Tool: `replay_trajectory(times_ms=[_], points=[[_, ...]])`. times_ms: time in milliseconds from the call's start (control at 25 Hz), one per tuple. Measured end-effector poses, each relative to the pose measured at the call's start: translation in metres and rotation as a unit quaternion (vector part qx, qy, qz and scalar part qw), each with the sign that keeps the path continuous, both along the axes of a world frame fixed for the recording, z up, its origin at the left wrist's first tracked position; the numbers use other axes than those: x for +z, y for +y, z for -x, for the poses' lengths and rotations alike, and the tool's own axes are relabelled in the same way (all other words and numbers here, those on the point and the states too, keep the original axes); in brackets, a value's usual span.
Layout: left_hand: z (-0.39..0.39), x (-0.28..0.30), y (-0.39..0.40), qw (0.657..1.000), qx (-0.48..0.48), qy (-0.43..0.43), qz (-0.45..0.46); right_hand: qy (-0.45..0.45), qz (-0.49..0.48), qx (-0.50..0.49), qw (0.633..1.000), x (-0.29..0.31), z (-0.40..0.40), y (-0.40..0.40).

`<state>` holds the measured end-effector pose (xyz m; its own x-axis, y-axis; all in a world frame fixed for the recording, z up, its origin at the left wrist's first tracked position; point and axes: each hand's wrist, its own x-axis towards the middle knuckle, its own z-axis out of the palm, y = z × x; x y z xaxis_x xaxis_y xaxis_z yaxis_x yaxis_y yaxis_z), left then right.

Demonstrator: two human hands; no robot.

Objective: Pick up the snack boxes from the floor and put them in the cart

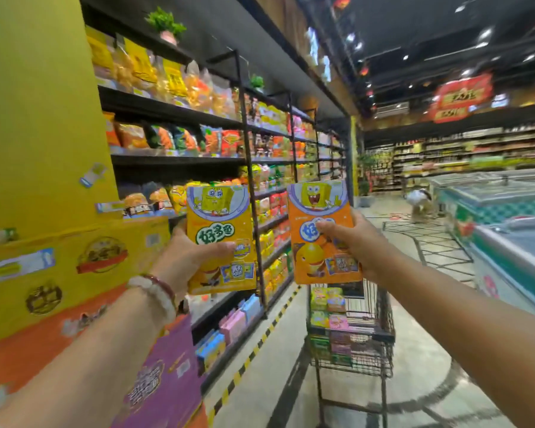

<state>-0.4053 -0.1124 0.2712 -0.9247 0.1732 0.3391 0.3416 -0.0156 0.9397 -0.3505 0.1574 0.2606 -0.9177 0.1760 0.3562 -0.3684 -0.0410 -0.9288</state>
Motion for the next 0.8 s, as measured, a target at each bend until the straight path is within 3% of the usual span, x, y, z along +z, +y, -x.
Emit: replay_trajectory(times_ms=[360, 800], points=[[0.16, -0.085, 0.175, 0.989, -0.115, -0.09, -0.01, -0.04, -0.001, -0.114, 0.993, -0.053, 0.108, 0.159], [0.335, -0.209, 0.272, 0.97, -0.137, -0.2, 0.008, -0.154, 0.008, -0.079, 0.985, -0.164, 0.296, 0.248]])
